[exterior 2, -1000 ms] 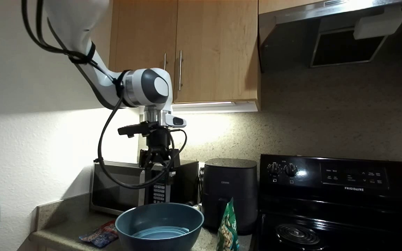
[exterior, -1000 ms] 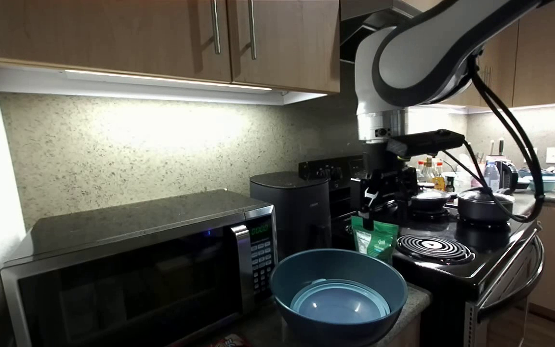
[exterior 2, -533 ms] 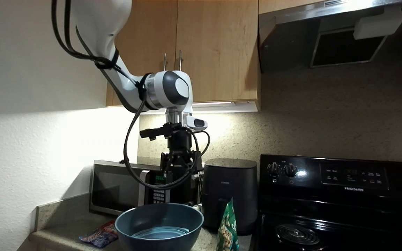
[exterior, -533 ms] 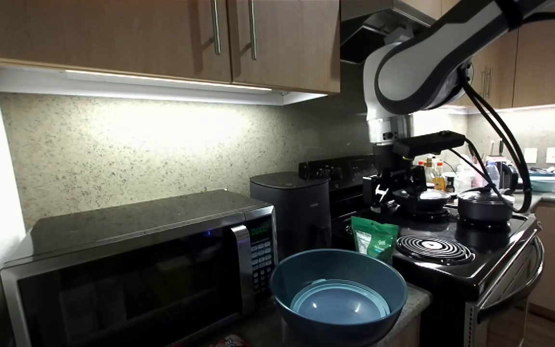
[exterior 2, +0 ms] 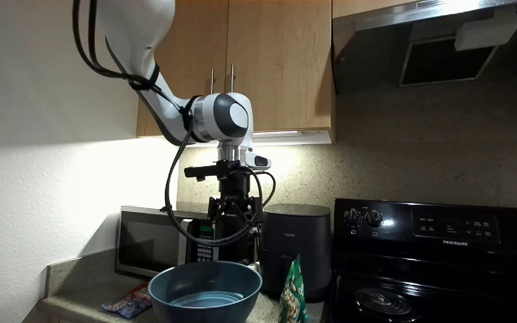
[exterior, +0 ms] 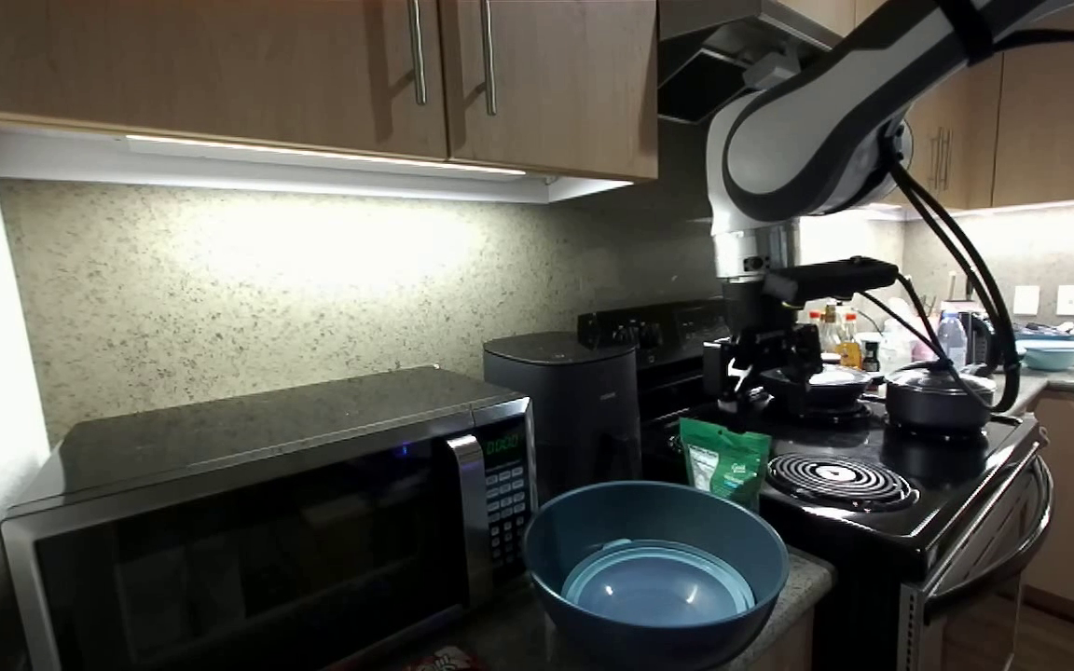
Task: Pick up the three sachets from the countertop and put them in the blue dish.
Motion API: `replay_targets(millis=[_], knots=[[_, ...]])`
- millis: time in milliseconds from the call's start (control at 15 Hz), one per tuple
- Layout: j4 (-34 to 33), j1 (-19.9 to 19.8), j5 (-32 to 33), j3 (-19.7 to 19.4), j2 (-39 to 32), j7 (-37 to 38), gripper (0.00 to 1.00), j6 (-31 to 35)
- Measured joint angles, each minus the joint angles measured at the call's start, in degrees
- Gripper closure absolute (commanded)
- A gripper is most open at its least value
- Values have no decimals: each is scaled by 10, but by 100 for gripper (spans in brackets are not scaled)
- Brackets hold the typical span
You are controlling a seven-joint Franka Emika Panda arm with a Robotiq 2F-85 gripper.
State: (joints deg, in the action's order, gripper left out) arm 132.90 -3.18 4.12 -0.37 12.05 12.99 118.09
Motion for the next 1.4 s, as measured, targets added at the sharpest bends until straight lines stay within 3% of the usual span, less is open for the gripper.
replay_targets(millis=[400,1000,1400], knots=[[-68,-6,-49,-51,-73,-73,0,4],[-85,-5,-52,-53,-94,-82,0,2],[-169,-15,-45,-66,-171,-165,0,2]])
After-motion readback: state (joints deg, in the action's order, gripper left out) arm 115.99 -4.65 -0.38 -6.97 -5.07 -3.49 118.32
